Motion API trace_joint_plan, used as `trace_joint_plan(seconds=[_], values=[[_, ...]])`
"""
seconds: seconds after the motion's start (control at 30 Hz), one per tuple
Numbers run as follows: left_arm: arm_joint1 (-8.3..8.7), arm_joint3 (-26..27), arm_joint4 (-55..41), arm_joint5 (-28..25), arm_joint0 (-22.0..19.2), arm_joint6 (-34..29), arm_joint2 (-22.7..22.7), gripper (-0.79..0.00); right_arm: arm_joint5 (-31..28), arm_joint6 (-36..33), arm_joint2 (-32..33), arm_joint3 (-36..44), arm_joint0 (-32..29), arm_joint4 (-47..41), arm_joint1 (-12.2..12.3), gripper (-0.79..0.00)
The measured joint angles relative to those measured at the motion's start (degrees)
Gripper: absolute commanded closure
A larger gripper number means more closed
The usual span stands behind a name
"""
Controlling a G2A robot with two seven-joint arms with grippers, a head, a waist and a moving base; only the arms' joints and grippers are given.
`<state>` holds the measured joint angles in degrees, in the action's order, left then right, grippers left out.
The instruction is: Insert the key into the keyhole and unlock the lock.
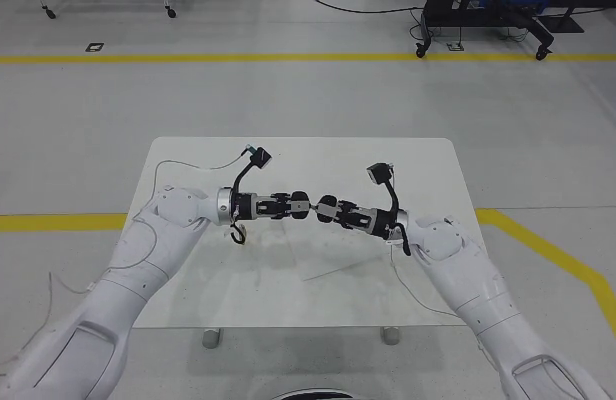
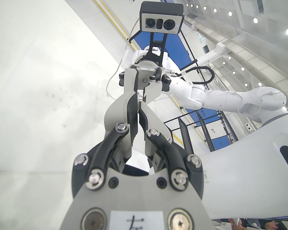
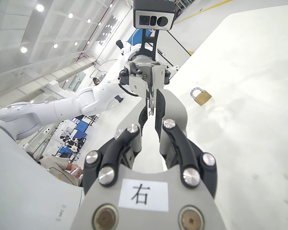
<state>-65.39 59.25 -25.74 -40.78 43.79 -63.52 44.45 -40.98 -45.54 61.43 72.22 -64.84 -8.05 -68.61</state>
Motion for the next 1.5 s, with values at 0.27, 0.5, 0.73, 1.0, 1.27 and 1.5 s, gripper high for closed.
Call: trace_joint_plan(seconds=[0.27, 0.5, 0.73, 1.0, 1.27, 1.5], values=[[0.54, -0.43, 0.34, -0.60, -0.48, 0.61, -0.93, -0.785, -0.50, -1.06, -0.92, -0.49, 0.50, -0.97, -0.03, 0.000], [3.48, -0.31, 2.80, -4.04, 3.01, 4.01, 3.81, -0.785, -1.97, -3.93, -1.27, -3.27, 2.91, -2.95, -0.02, 0.000], [8.24, 4.13, 5.87, -5.24, 11.09, 5.66, 14.31, -0.785, -2.71, -3.90, -0.68, -3.65, 3.45, -2.58, 0.13, 0.000], [8.14, 4.01, 5.81, -5.25, 10.81, 5.64, 13.40, -0.785, -2.71, -3.91, -0.68, -3.65, 3.45, -2.59, 0.13, 0.000], [9.83, 10.00, 17.70, -3.92, 15.09, 15.37, 19.20, -0.785, -2.71, -3.91, -0.68, -3.65, 3.45, -2.59, 0.13, 0.000], [13.09, 25.84, 40.11, 8.61, 25.46, 20.78, 29.69, -0.785, -2.71, -3.91, -0.68, -3.65, 3.45, -2.59, 0.13, 0.000]])
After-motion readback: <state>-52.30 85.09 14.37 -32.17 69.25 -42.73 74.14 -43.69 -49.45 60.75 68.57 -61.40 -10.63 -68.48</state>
